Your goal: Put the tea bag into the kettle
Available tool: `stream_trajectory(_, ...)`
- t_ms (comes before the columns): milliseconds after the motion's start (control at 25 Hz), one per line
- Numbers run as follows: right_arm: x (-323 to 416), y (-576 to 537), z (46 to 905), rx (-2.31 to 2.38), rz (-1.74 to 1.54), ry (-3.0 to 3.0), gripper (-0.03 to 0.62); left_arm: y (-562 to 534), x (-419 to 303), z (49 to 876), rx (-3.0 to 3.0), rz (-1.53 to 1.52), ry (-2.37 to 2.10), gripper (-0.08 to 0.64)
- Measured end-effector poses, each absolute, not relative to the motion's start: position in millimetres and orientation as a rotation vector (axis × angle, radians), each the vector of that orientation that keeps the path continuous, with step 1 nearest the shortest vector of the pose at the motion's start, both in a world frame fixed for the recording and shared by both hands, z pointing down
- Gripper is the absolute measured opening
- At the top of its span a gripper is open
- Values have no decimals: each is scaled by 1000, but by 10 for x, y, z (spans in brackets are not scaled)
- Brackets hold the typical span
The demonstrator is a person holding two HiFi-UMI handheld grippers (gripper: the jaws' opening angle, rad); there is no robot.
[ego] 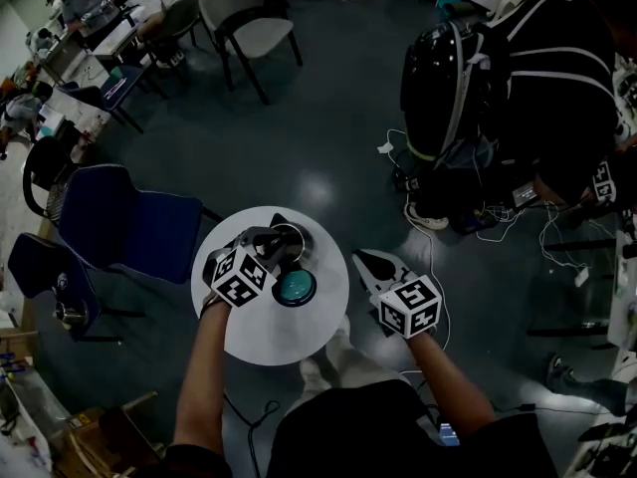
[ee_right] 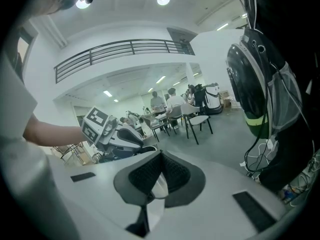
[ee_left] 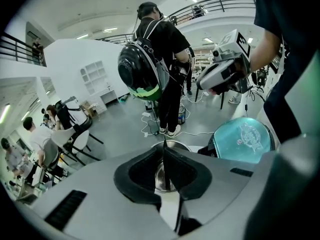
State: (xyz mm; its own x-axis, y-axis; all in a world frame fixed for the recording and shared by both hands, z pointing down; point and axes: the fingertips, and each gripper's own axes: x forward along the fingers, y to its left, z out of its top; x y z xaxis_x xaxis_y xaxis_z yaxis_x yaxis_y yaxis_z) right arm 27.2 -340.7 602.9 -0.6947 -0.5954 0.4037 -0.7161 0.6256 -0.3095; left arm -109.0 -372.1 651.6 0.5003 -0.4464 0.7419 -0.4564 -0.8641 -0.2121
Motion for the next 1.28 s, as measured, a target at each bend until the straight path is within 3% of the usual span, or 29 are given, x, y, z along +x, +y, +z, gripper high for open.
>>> stream_trajectory(360,239,-3438,6043,1062,661,-2586,17,-3717,-1121,6550,2701,1340,-797,20)
stream_trajectory(1280,315,-3499,6115,1060,677,-2562,17,-3750,-1093,6782,2658,1349,-773,17)
